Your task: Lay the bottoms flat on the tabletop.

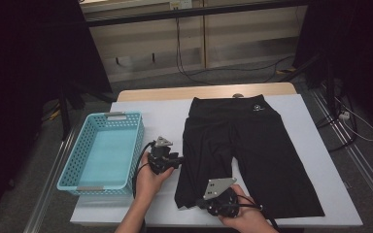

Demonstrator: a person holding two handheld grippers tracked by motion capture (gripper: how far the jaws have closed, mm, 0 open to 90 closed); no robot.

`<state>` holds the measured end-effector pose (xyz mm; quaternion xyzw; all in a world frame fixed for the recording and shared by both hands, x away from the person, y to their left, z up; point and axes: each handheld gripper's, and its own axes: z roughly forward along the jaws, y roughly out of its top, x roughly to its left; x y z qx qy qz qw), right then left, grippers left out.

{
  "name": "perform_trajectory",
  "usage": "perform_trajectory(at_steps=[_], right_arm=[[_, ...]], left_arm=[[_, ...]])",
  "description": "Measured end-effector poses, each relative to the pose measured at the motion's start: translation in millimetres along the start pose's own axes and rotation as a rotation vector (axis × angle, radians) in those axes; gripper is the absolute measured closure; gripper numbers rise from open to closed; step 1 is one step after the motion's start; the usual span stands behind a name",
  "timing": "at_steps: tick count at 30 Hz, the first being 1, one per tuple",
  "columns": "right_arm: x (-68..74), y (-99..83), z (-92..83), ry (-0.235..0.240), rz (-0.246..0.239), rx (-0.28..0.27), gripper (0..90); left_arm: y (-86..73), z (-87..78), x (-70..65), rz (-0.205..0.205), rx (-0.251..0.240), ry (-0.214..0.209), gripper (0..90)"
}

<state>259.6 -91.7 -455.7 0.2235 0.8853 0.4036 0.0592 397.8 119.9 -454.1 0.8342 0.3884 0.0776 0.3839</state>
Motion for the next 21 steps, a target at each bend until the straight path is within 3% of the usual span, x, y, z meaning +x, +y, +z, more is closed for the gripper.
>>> perform_trajectory(at_steps=[2,4,10,21], right_arm=[[-0.1,0.3,0.4,0.002,-0.001,0.0,89.3],[-0.4,0.4,0.3,0.003,0.001,0.0,89.3],[0.3,0.4,0.2,0.003,-0.013,0.003,89.3],[1.4,2.6,-2.5,0.021,-0.002,-0.017,89.4]], left_arm=[[0.0,0.9,-0.7,-0.022,0.005,-0.04,71.5],[0.0,0.4,-1.3,-0.003,0.013,-0.027,75.5],[-0.1,0.5,-2.0,-0.03,0.036,-0.078,88.8],[1.8,-11.2,4.4,-0.059,0.025,-0.084,90.0]])
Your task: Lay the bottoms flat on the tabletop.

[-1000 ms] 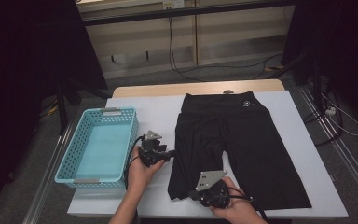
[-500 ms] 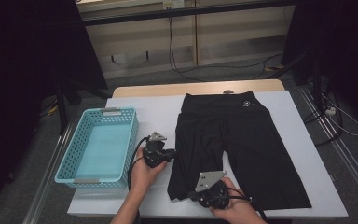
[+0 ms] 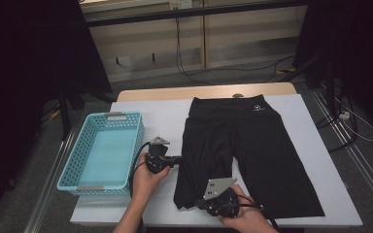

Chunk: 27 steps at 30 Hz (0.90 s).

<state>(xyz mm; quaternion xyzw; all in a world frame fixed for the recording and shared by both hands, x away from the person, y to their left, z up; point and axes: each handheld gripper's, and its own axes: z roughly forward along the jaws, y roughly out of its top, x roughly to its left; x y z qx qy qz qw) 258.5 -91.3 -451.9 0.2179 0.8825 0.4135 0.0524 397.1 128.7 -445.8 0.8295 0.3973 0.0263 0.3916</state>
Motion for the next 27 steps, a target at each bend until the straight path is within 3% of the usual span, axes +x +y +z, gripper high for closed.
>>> perform_trajectory(at_steps=[19,22,27], right_arm=[[4.8,2.8,-0.1,0.037,-0.023,-0.004,89.6],[4.9,2.6,-0.4,0.037,-0.03,-0.001,89.6],[4.3,2.6,-0.8,0.028,-0.03,-0.007,89.5]], left_arm=[[1.4,-10.4,3.0,0.001,-0.026,0.025,90.0],[0.3,-9.5,5.2,-0.001,-0.008,0.031,90.0],[2.2,-14.5,3.3,0.015,-0.05,0.035,90.0]])
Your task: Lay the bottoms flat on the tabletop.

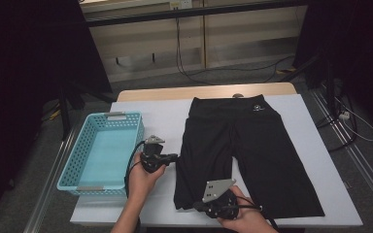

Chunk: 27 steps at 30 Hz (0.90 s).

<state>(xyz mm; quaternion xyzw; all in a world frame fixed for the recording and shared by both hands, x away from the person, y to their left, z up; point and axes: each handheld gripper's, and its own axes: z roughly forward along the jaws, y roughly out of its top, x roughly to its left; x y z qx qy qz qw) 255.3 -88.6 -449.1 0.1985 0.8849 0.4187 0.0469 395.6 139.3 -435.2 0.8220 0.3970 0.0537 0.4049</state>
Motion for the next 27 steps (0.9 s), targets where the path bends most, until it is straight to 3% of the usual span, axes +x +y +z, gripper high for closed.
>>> perform_trajectory(at_steps=[4,8,10,12,15,18,23,27], right_arm=[[-2.8,-1.5,-0.8,-0.014,0.005,0.003,89.4],[-7.1,-3.6,-2.0,-0.066,0.006,0.011,86.7],[-8.5,-5.0,-1.5,-0.066,0.011,0.015,81.8],[-8.5,-5.2,-0.5,-0.089,0.016,0.015,69.7],[-6.3,-2.1,0.4,-0.08,0.016,-0.016,59.9],[-3.9,2.7,3.7,-0.094,0.009,-0.04,53.6],[0.6,10.6,16.6,-0.061,0.006,-0.048,52.8],[4.5,16.3,33.6,-0.05,-0.026,-0.022,53.2]], left_arm=[[0.5,2.0,-1.7,0.016,-0.018,0.016,90.0],[-4.1,13.0,-0.2,0.039,-0.017,0.045,90.0],[-6.2,17.2,0.7,0.046,-0.018,0.05,80.4],[-6.9,17.7,1.4,0.06,-0.014,0.065,67.9],[-6.8,16.3,2.7,0.028,-0.02,0.044,50.8],[-6.2,13.5,3.3,0.028,-0.022,0.053,39.5],[-6.7,9.4,4.0,0.022,-0.025,0.073,32.3],[-7.7,4.4,5.7,0.004,-0.013,0.066,27.6]])
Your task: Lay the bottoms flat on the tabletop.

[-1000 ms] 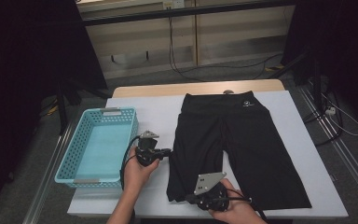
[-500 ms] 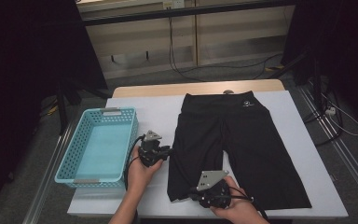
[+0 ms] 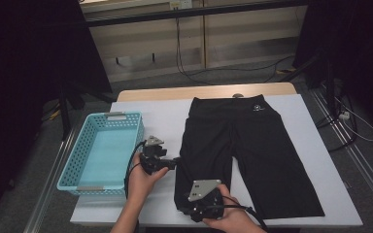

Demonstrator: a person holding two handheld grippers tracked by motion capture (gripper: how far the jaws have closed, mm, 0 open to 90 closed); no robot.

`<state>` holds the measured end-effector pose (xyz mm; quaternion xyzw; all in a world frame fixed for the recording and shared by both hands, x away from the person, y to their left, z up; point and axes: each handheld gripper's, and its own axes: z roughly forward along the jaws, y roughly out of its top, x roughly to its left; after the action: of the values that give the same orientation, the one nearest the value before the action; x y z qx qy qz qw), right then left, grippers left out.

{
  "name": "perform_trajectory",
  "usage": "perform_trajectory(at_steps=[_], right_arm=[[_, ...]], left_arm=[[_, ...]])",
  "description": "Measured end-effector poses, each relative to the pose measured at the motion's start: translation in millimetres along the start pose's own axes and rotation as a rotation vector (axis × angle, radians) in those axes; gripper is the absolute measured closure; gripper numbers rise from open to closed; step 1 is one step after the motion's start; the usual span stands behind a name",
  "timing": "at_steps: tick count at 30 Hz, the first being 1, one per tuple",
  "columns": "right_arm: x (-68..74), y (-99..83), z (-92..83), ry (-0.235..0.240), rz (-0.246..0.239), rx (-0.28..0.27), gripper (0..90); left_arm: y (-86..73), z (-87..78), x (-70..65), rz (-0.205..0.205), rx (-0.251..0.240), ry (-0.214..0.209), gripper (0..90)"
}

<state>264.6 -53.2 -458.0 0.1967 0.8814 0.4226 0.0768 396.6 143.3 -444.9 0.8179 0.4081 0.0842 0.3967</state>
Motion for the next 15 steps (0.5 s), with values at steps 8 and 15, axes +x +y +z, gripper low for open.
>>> perform_trajectory(at_steps=[8,15], right_arm=[[4.1,10.0,12.5,0.024,-0.036,0.015,89.0],[-4.9,21.5,-17.0,0.075,0.08,-0.145,87.9]], left_arm=[[-1.8,-7.9,0.3,-0.002,-0.02,0.002,24.4],[0.4,-8.2,-2.3,0.001,-0.029,-0.007,23.8]])
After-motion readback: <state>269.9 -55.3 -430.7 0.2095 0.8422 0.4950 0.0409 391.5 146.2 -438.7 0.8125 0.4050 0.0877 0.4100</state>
